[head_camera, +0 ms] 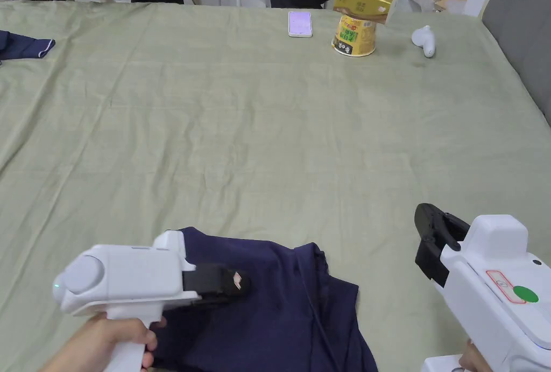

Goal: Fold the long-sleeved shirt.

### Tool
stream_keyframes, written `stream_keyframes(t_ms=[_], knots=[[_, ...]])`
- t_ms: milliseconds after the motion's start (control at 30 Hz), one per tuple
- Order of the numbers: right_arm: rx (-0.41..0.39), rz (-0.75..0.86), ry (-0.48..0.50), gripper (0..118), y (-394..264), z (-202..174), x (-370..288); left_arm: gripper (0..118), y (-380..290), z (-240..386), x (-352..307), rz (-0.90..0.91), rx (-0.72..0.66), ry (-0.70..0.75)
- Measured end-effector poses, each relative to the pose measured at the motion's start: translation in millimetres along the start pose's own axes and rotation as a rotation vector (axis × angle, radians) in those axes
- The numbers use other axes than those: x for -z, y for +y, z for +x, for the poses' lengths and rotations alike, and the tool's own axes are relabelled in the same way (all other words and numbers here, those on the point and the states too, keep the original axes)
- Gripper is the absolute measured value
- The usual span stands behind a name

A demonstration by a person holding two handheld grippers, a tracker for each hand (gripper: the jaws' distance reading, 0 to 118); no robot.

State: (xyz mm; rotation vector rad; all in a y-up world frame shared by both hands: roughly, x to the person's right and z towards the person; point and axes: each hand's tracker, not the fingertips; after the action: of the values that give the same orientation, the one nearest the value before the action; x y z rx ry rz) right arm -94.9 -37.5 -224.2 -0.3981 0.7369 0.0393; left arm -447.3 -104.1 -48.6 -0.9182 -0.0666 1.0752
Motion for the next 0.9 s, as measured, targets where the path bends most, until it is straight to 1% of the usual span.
stream_keyframes(t_ms=[67, 167, 267, 367, 500, 567, 600, 667, 733, 767, 867, 900], knots=[[-0.002, -0.007, -0.003, 0, -2.8, 0.8, -0.7, 19, -5.9, -8.2, 26.0, -0.067, 0.014, -0.037], [-0.007, -0.019, -0.014, 0, -6.3, 4.1, -3.9, 19, -17.7, 5.8, 53.8, -0.100, 0.044, -0.023], [-0.001, -0.032, -0.023, 0, -9.5, 8.0, -5.6, 19, -21.2, 21.1, 79.4, -0.148, 0.052, -0.050], [0.004, -0.042, -0.030, 0, -11.4, 8.7, -7.1, 19, -22.9, 38.8, 105.8, -0.175, 0.073, -0.031], [-0.001, -0.051, -0.030, 0, -12.1, 7.2, -9.6, 19, -24.0, 54.7, 125.8, -0.179, 0.097, -0.019], [-0.003, -0.052, -0.023, 0, -10.9, 5.8, -11.4, 19, -26.0, 65.5, 121.8, -0.174, 0.148, 0.005], [-0.005, -0.051, -0.021, 0, -10.2, 5.1, -11.8, 19, -27.5, 72.1, 112.6, -0.156, 0.184, -0.006], [0.001, -0.053, -0.011, 0, -8.7, 3.4, -10.6, 19, -26.8, 77.0, 92.2, -0.139, 0.196, -0.036], [0.015, -0.061, 0.019, 0, -7.8, -1.4, -5.4, 19, -26.0, 77.6, 63.0, -0.090, 0.208, -0.055], [0.023, -0.070, 0.045, 0, -7.7, -5.3, -2.8, 19, -25.1, 74.2, 47.5, -0.067, 0.209, -0.063], [0.042, -0.100, 0.180, 0, -11.5, -24.2, 7.0, 19, -21.3, 53.6, -5.1, 0.022, 0.175, -0.097], [0.026, -0.117, 0.225, 0, -15.2, -33.9, 11.4, 19, -19.7, 43.2, -23.1, 0.052, 0.160, -0.092]])
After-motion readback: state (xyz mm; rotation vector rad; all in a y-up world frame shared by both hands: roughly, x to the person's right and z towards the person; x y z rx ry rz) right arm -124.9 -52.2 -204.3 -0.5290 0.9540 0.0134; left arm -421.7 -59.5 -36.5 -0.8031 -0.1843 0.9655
